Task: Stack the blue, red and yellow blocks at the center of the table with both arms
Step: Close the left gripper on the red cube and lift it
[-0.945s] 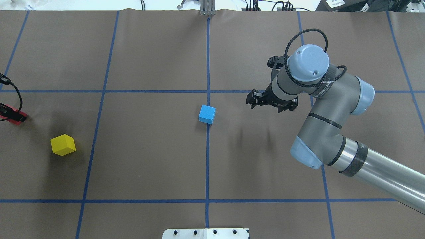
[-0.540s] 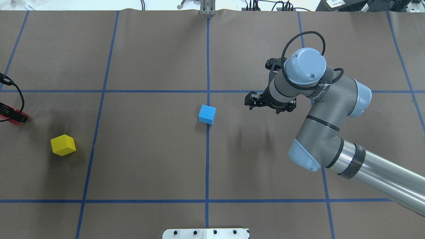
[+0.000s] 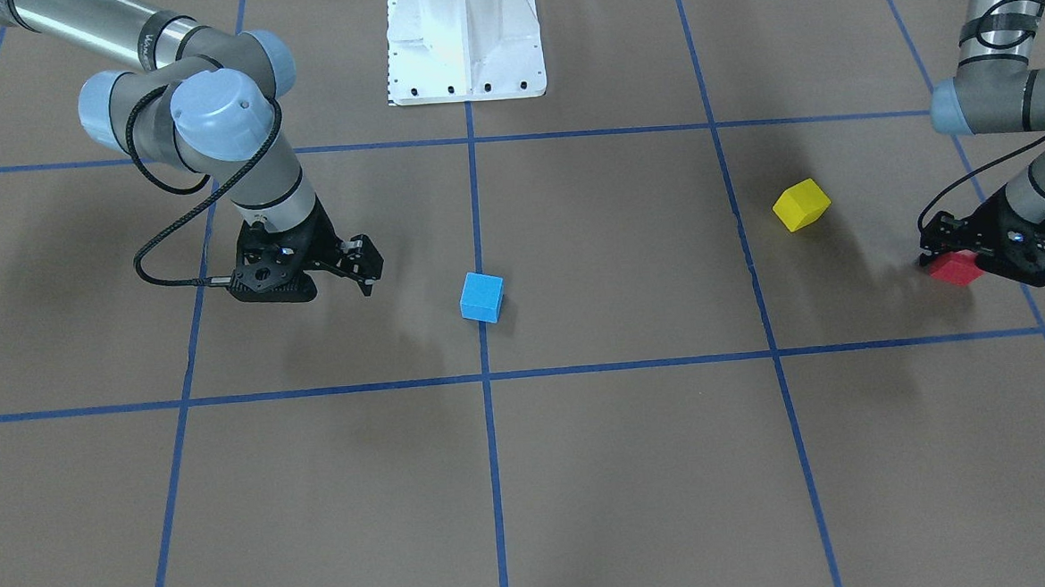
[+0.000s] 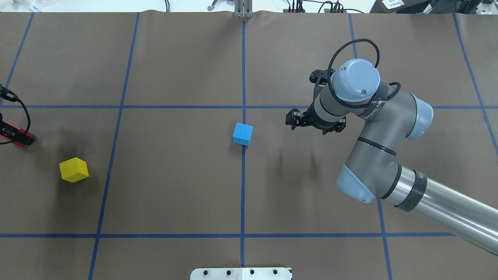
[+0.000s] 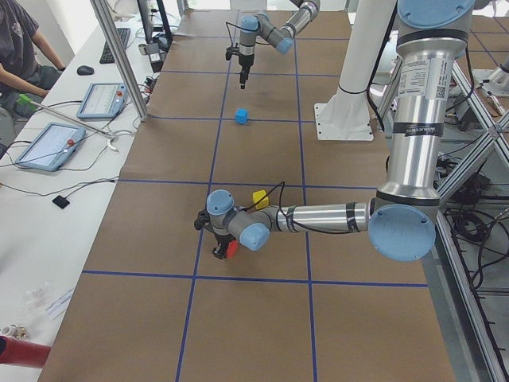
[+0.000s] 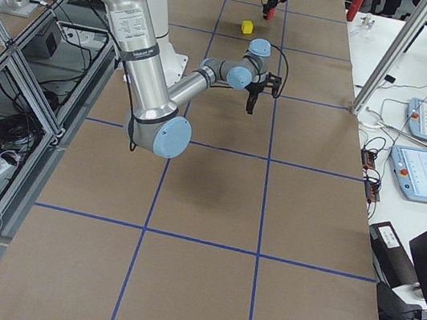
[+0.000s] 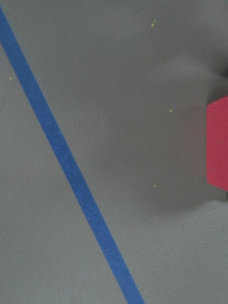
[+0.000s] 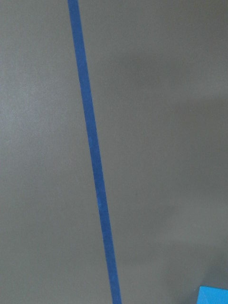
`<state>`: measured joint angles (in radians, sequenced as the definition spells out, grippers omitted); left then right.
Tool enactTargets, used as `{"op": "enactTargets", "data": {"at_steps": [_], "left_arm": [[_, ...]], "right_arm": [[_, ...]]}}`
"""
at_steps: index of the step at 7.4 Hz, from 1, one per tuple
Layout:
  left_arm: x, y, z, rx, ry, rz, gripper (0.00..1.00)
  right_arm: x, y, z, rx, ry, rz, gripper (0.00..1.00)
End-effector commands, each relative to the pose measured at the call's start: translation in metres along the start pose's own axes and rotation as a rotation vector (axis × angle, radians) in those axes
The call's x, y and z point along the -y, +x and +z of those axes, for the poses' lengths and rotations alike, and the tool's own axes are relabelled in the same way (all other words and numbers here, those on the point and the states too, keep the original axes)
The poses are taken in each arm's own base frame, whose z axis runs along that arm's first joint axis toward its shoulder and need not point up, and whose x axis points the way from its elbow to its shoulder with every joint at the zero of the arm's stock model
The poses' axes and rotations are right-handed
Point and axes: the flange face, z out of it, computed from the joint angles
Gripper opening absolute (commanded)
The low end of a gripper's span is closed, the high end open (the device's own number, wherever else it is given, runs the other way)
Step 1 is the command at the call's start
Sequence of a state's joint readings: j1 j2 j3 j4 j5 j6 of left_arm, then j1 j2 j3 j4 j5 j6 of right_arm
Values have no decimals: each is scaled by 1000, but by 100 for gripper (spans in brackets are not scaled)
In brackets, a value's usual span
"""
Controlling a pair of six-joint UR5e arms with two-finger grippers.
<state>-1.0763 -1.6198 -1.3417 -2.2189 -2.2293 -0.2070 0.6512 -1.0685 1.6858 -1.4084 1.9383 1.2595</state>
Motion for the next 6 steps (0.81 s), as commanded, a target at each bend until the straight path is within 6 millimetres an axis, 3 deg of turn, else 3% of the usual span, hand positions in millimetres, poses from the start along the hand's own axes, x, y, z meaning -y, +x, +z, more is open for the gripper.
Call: {"op": "enactTargets", "data": {"at_steps": [1,2,4,5,6], "left_arm": [[6,14,-8,-69,6,10,0],[7,26,-15,-150,-2,5,0],[34,77,-65,-234,57,-122,0],[60,109,-99,-260,109,-199,0],[86,137,-124,-294,144,-269,0]], "right_arm": [[0,0,0,-1,0,1,100],[-1,0,1,-1,-1,0,100],[-1,0,1,-1,0,0,100],[3,2,-6,6,9,1,100],[17,20,-17,3,23,26,100]]}}
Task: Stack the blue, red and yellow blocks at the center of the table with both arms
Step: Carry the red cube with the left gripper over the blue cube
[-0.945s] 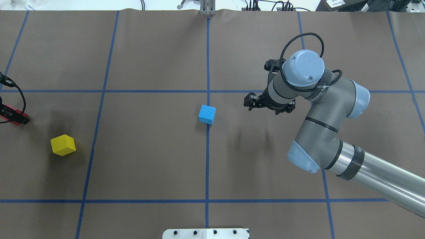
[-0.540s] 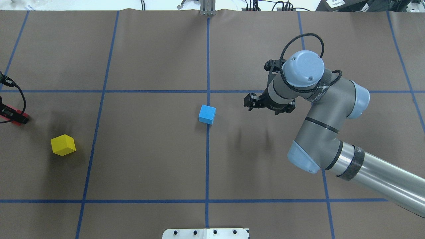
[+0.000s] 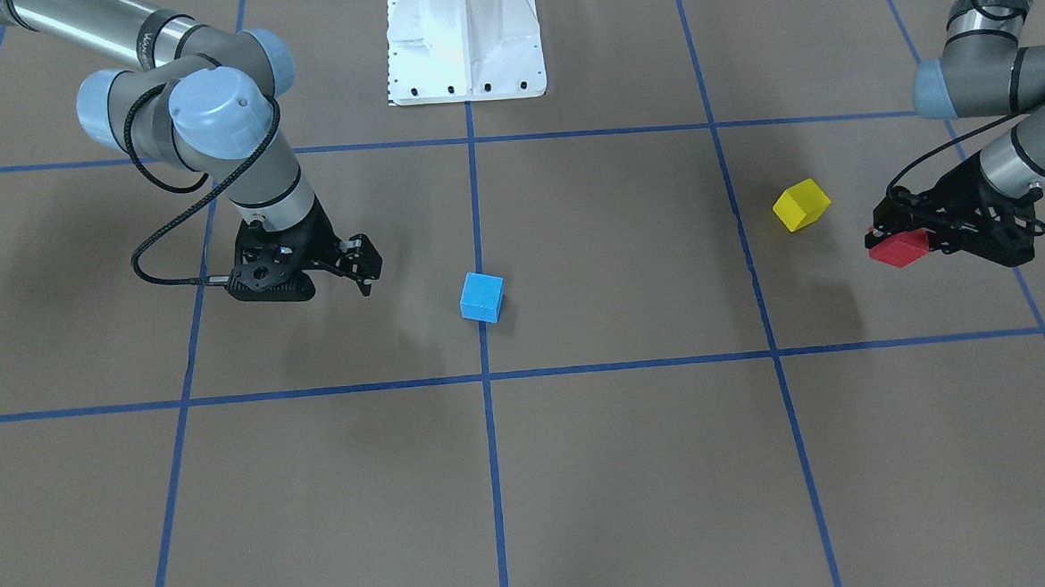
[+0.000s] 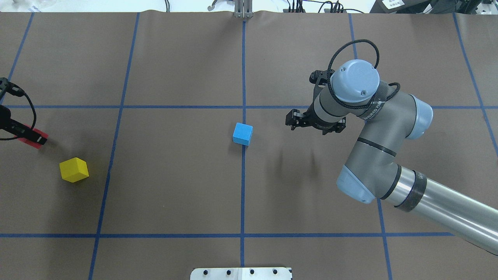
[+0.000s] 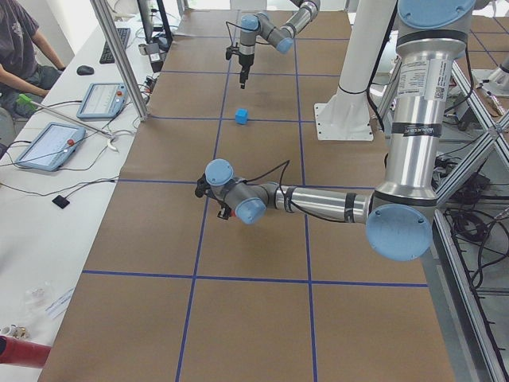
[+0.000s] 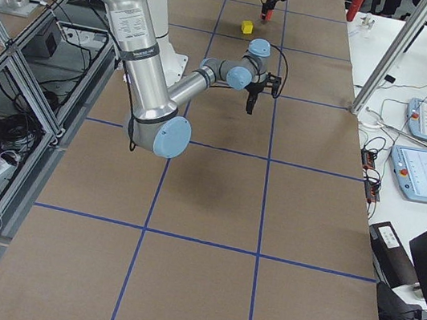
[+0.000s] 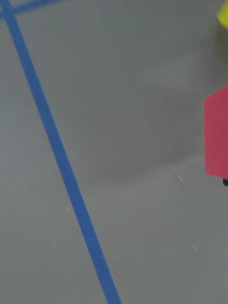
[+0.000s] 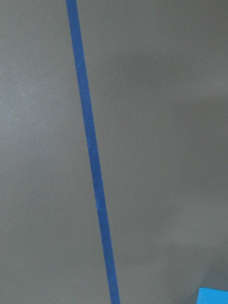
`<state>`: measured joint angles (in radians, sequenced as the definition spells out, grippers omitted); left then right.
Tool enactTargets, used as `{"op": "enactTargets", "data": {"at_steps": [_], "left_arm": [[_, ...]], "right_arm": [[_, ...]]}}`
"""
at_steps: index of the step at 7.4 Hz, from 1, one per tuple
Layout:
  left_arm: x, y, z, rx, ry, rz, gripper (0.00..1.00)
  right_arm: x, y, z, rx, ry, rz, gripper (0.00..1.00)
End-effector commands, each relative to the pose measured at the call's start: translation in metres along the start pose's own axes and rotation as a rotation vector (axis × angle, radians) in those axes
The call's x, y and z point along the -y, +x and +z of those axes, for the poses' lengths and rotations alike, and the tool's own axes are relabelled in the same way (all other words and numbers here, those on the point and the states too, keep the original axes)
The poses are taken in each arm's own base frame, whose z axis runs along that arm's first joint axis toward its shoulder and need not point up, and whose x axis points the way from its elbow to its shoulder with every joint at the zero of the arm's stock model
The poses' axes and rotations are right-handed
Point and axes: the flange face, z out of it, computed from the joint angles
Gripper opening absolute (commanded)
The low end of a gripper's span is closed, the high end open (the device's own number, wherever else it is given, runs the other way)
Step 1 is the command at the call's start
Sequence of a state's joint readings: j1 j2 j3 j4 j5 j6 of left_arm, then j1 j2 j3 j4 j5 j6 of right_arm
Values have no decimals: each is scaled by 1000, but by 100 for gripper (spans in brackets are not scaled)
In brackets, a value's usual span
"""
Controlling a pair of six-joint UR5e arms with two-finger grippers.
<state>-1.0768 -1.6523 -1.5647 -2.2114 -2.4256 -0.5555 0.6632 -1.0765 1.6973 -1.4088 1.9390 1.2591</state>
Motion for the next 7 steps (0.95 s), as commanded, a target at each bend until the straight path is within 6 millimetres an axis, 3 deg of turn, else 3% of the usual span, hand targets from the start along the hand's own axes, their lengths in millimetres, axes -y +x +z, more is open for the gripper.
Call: {"op": "enactTargets", "data": {"at_steps": [1,2,4,5,6,7], "left_arm": [[51,94,-23,-86,69,-122,0],[76,149,-14,-106,97,-186,0],[82,267,47,-92,134,-283,0],[99,354,65,-36,129,-309,0],[99,424,81,41,109,-296,0],[96,467,101,81,126,-212,0]], "right_arm": [[16,58,-12,-27,18,39,100],[21,87,-10,-57,28,39,100],[36,154,-11,-122,35,-28,100],[44,188,-14,-124,41,-62,100],[45,218,-15,-114,45,-56,100],[47,252,-15,-133,44,-82,100]]}}
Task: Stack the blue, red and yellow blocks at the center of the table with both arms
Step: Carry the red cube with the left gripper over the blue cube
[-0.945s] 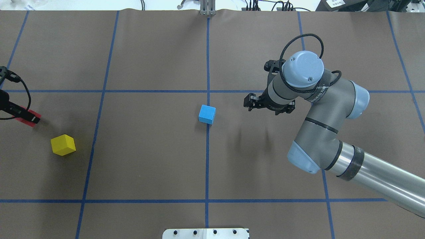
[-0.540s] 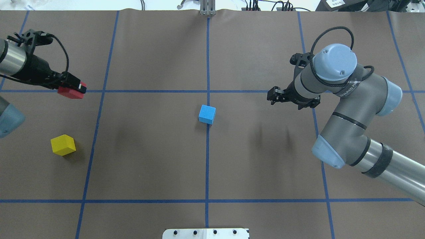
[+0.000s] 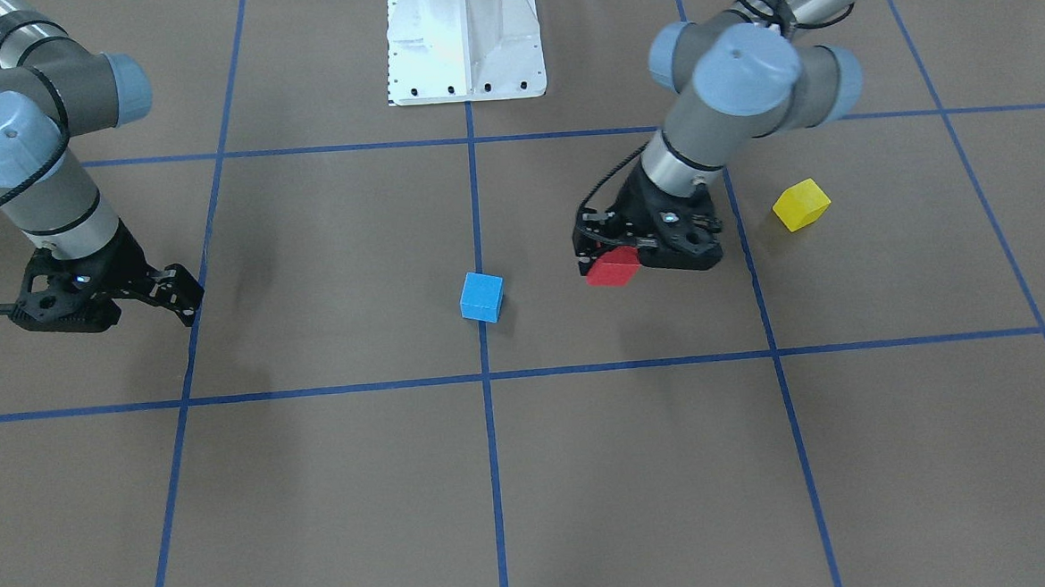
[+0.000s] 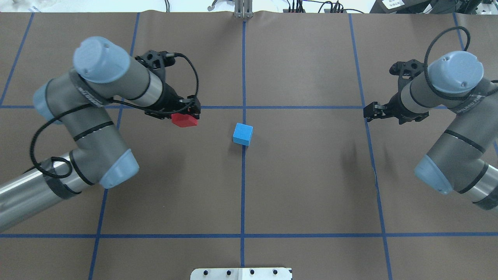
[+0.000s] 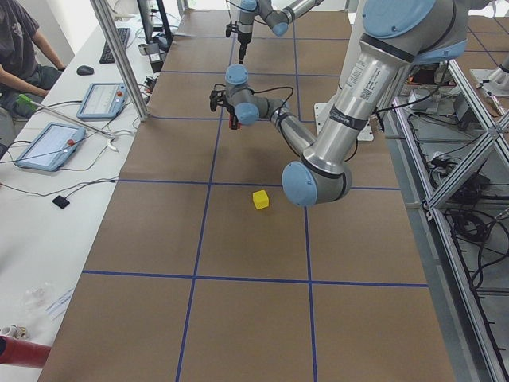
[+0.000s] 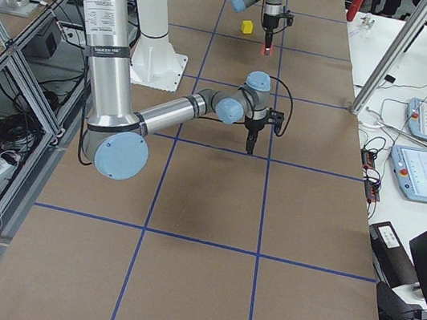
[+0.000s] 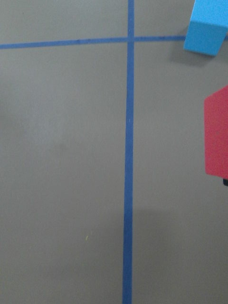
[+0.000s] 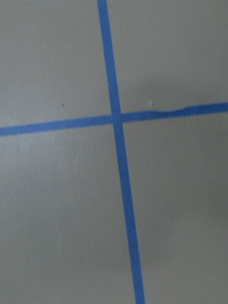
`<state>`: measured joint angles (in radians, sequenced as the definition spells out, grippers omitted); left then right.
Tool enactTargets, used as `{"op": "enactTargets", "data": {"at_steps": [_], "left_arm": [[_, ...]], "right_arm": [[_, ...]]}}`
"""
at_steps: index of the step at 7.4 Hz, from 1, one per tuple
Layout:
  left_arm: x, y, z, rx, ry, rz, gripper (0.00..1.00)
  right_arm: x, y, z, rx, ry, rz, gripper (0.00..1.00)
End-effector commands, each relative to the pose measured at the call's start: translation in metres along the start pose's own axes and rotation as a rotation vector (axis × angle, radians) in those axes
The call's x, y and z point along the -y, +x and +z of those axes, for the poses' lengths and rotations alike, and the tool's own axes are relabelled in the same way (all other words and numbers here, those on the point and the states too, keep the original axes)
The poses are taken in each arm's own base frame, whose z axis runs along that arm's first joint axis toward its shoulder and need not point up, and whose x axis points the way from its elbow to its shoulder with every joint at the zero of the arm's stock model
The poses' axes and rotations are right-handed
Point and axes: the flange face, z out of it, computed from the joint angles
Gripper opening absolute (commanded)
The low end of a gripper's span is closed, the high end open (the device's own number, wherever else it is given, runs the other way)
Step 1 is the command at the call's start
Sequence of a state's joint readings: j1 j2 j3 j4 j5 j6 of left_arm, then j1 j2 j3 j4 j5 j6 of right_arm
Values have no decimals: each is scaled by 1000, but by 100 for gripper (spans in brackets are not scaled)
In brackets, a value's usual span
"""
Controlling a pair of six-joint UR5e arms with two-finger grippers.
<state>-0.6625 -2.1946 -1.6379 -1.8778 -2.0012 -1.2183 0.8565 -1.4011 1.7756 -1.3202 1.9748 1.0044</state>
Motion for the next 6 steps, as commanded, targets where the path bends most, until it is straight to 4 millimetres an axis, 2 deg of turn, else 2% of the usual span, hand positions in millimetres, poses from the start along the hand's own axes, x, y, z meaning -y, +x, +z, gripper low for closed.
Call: {"op": "enactTargets", "data": {"at_steps": [1,2,3,4,5,6], "left_arm": [[-18,104,27,62,27,109,0],[-10,127,29,79,15,276,0],[-9,133,28,105,0,371,0],[-3,135,38,132,3,387,0],[7,147,53,179,-23,370,0],[10,165,47,207,-39,359,0]], "right_arm": [[4,69,3,-37,3,-62,100],[6,77,2,-40,1,-68,100],[6,79,4,-44,-3,-67,100],[6,79,4,-44,-3,-65,100],[5,80,5,-43,-6,-64,100],[4,79,5,-43,-7,-64,100]]}}
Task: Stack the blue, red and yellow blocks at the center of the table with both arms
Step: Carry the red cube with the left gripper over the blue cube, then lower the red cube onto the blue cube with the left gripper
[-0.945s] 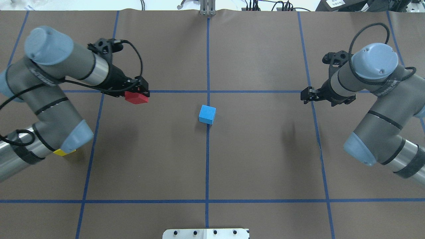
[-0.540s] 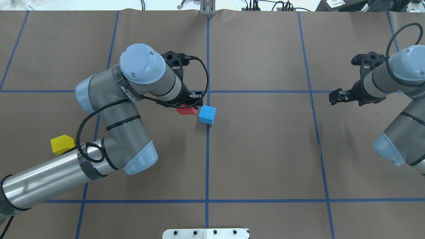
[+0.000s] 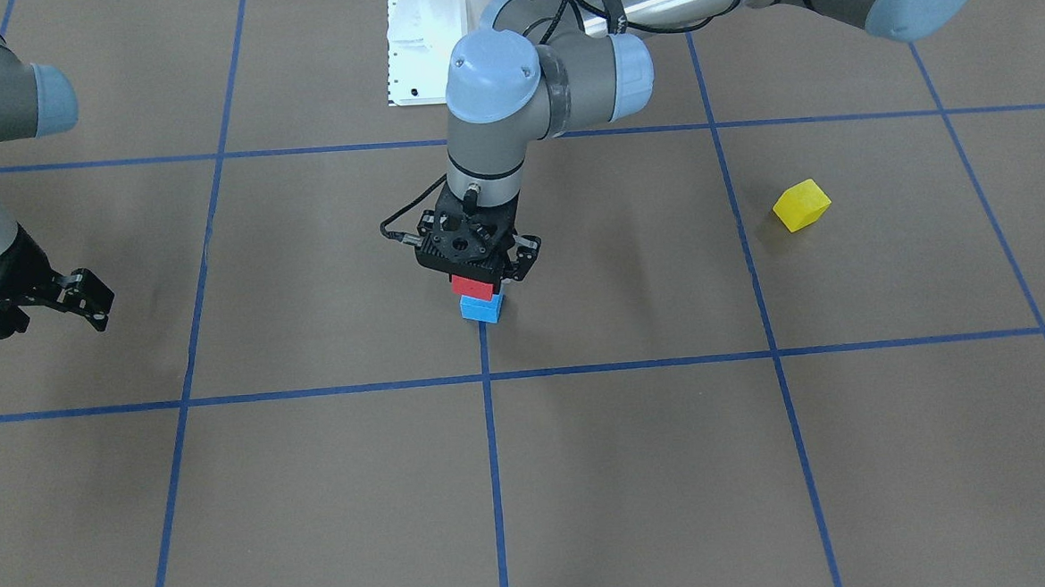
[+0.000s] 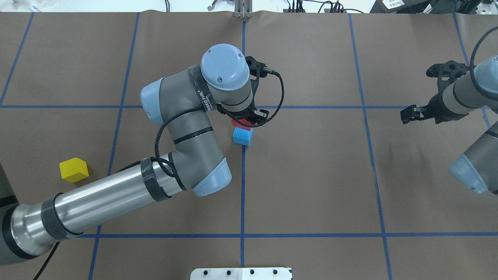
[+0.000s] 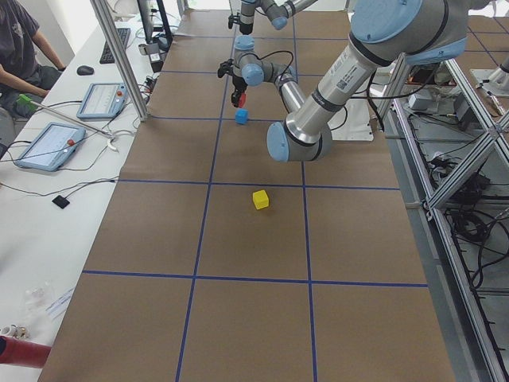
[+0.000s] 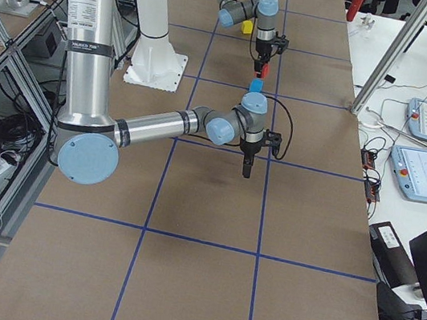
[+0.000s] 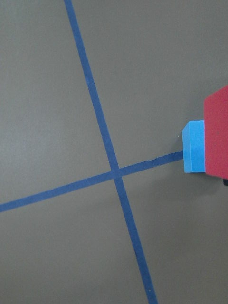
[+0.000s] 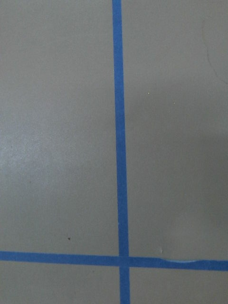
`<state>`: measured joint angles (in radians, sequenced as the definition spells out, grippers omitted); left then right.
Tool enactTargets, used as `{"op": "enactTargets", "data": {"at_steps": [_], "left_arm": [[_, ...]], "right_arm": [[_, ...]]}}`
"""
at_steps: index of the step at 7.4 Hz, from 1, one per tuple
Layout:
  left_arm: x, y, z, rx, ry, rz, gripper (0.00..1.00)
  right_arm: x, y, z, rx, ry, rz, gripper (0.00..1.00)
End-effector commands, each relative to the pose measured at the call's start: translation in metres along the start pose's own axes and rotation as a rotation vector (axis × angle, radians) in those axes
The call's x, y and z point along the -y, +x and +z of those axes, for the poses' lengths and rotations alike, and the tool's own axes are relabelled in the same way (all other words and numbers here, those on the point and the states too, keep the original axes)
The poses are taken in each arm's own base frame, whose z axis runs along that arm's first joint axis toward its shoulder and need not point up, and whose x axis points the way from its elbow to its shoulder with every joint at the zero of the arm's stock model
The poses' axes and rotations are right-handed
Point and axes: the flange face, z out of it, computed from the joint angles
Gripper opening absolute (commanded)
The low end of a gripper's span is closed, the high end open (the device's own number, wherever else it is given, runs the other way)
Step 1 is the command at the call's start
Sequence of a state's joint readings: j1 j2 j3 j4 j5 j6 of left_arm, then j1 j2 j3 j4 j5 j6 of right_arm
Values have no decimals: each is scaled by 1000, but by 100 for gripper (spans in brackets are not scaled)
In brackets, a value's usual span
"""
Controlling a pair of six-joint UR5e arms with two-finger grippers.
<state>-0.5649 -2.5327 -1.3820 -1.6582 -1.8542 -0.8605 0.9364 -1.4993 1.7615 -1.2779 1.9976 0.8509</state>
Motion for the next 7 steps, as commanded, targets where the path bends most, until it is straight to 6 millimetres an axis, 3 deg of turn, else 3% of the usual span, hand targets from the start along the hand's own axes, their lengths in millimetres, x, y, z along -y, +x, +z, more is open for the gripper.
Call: {"op": "enactTargets", "data": {"at_steps": [1,3,7], "left_arm": [[14,16,3,49,-40,-7,0],[11,13,25,84,-80,-24,0],[3,15,34,91,-104,-28,0]], "right_arm": [[0,1,1,-1,-2,2,100],[-1,5,8,-11,-13,7,100],[-1,5,10,-9,-21,8,100]]}}
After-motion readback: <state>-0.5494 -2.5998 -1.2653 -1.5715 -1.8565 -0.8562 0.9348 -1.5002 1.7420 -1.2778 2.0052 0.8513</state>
